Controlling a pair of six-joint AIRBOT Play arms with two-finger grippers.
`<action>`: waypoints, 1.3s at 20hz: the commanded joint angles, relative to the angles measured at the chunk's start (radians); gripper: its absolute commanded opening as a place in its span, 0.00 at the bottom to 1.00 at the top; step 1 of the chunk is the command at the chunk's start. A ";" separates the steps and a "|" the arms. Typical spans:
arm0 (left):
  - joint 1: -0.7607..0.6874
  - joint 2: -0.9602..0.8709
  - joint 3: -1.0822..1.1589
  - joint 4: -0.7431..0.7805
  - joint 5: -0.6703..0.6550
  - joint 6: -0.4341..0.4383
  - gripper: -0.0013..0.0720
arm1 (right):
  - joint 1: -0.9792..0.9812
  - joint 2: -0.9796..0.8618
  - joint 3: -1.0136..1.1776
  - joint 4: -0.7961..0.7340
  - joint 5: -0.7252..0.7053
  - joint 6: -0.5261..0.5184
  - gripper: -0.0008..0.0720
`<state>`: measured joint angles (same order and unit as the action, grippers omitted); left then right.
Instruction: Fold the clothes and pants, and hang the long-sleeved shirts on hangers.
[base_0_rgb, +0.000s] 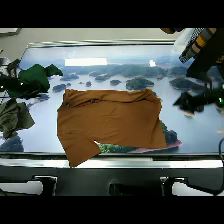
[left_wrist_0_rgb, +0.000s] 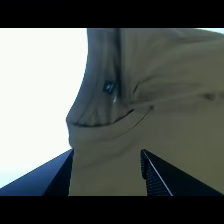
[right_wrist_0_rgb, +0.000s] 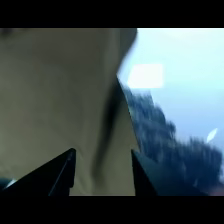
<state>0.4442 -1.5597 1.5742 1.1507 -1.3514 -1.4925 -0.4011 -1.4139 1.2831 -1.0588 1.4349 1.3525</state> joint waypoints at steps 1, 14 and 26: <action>0.050 0.066 -0.111 -0.002 -0.013 -0.003 0.67 | -0.082 0.106 -0.300 -0.057 0.031 -0.087 0.59; 0.051 0.060 -0.180 0.005 -0.010 0.004 0.67 | -0.080 0.110 -0.593 -0.074 -0.122 -0.129 0.58; 0.135 0.155 -0.433 -0.086 0.053 0.130 0.75 | -0.080 0.111 -0.673 0.093 -0.197 -0.190 0.05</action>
<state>0.5400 -1.4513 1.2648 1.1286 -1.3502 -1.4342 -0.4812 -1.3045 0.6147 -0.9897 1.2434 1.1774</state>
